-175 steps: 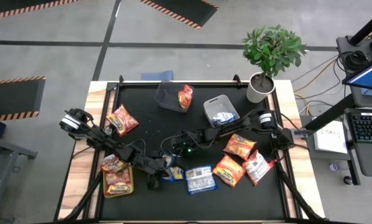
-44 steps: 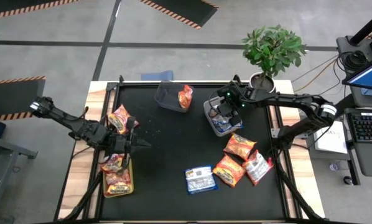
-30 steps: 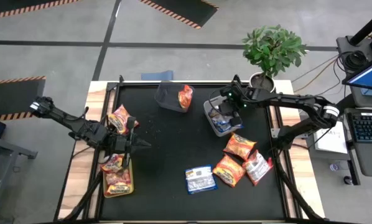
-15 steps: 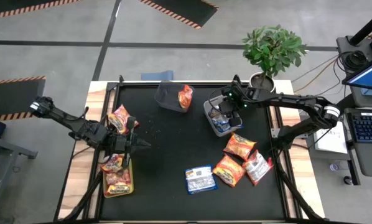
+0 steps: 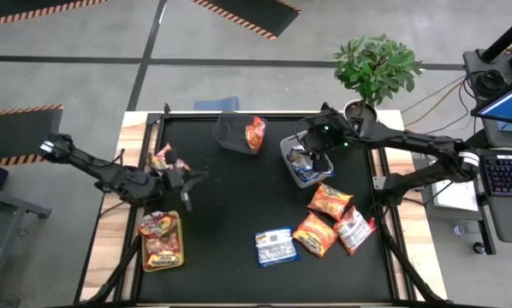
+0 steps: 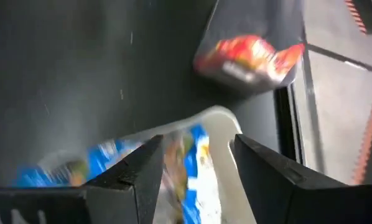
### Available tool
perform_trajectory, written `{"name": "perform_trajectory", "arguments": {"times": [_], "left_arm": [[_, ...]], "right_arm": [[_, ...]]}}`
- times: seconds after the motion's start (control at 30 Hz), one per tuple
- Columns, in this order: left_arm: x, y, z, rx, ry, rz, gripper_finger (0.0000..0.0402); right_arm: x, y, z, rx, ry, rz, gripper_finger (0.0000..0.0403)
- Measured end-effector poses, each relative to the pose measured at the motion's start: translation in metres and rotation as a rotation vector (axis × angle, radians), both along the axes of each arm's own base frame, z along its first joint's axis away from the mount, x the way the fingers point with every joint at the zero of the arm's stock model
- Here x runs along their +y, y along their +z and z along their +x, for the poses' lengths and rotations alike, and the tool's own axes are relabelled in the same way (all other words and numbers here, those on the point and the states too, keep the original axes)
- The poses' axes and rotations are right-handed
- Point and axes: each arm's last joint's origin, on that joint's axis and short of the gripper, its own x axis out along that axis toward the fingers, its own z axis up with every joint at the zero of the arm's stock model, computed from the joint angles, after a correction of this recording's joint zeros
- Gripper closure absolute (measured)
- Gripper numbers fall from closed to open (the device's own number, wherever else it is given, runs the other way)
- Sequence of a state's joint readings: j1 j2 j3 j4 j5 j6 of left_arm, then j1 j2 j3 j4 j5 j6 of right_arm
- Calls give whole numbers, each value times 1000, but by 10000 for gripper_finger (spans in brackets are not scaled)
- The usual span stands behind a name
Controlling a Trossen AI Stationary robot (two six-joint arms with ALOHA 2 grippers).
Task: Sort Maruchan noodles
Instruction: Put the red noodle back into the yellow bin
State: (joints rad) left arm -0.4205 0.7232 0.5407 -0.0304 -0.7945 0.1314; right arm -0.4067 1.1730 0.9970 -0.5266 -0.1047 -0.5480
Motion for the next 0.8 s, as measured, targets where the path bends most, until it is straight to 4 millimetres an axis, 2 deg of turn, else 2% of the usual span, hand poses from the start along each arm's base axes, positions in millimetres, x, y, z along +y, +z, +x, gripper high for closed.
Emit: {"name": "perform_trajectory", "arguments": {"times": [0.17,0.3,0.4,0.57,0.7,0.8], "left_arm": [[17,-14,12,57,159,-70,402],[44,-25,15,167,362,-144,402],[70,-31,12,256,560,-226,402],[112,-47,-1,456,867,-395,402],[139,-69,-7,600,990,-531,402],[151,-86,-9,694,1038,-594,402]], "right_arm": [[14,29,5,-136,-125,165,232],[25,41,9,-189,-150,253,238],[35,42,13,-196,-116,263,239],[47,33,17,-191,-67,267,241],[51,30,20,-212,-75,286,246],[52,30,24,-267,-60,276,250]]}}
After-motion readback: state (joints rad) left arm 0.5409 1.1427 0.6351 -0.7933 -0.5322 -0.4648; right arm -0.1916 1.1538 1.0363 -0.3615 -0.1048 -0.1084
